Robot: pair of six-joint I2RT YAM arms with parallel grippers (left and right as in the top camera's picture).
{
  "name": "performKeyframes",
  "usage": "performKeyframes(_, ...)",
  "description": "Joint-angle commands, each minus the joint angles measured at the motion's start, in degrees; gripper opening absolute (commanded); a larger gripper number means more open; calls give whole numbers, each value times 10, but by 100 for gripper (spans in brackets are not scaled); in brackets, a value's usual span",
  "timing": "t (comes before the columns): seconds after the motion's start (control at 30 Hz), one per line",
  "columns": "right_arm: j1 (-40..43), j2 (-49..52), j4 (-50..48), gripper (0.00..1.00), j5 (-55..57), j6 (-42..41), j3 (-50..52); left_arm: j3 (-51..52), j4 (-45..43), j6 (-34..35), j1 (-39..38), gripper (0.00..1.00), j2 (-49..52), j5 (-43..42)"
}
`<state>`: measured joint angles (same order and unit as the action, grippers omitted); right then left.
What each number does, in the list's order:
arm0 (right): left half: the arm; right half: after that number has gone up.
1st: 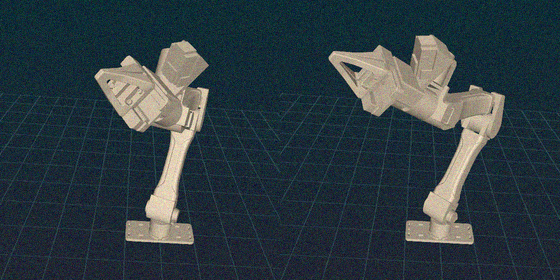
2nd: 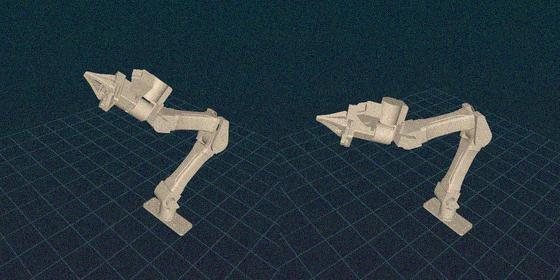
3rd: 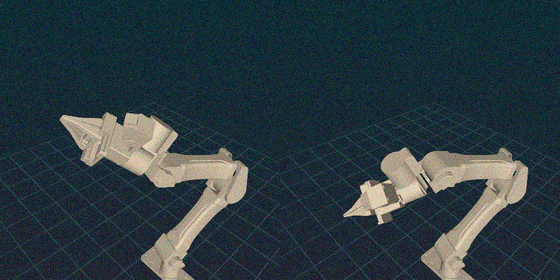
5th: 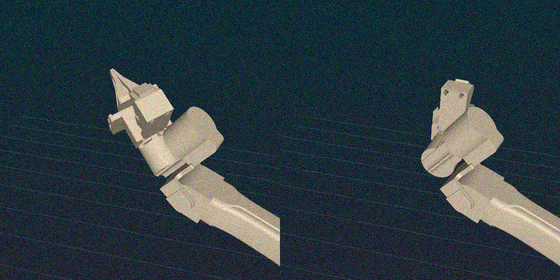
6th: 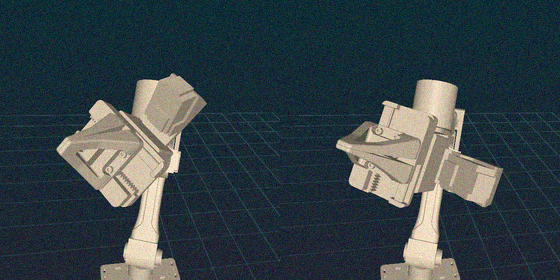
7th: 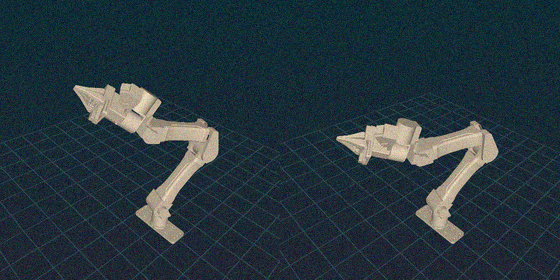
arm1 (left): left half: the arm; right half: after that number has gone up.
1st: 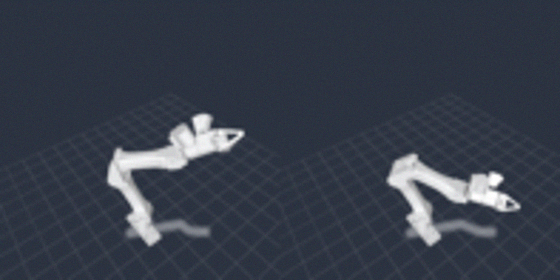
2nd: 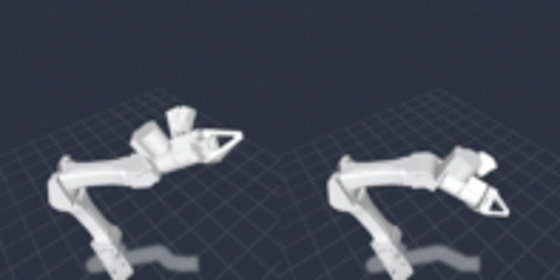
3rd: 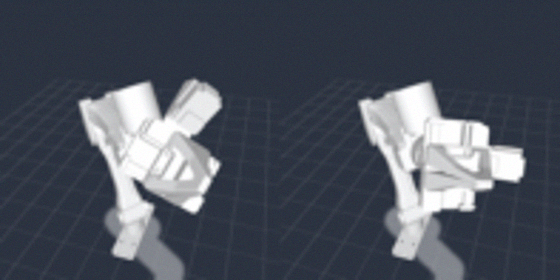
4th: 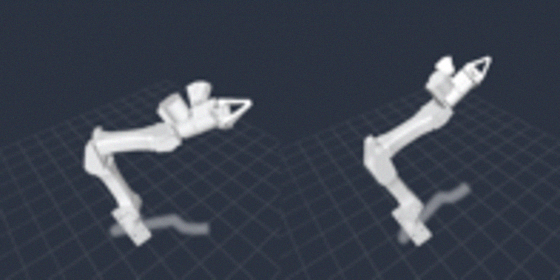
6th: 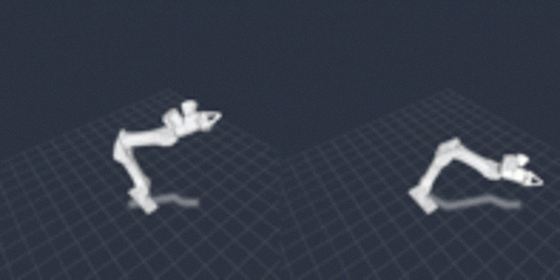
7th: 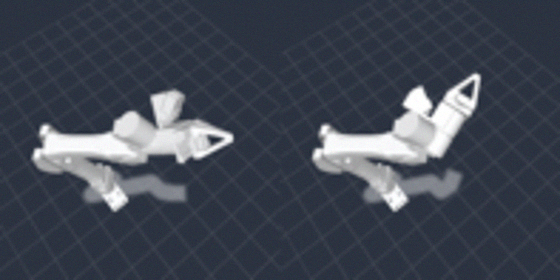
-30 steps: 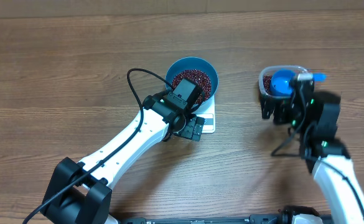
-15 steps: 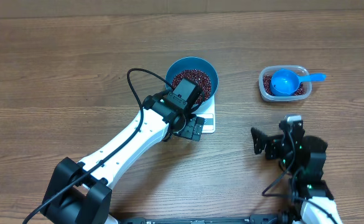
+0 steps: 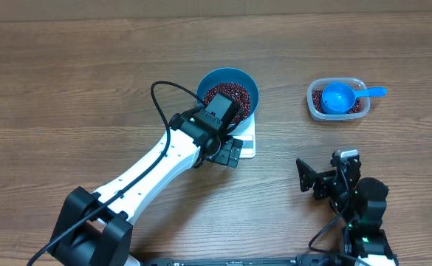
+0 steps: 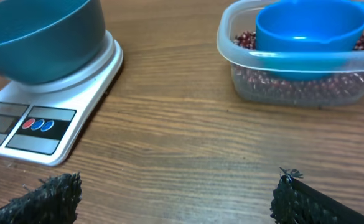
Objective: Scoop item into bowl and weigh 150g on scale
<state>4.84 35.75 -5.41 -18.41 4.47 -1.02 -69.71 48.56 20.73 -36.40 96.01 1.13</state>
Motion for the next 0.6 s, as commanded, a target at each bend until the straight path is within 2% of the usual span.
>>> performKeyframes(0.0, -3, -69, 30, 100, 24, -2, 6, 3, 0, 5, 0, 100, -11, 6)
performKeyframes(0.17, -3, -179, 93, 100, 56, -5, 6, 3, 0, 5, 0, 100, -11, 6)
performKeyframes(0.43, -3, -275, 92, 100, 72, -17, 6, 3, 0, 5, 0, 99, -11, 6)
performKeyframes(0.57, -3, -356, 92, 100, 72, -17, 6, 3, 0, 5, 0, 100, -11, 6)
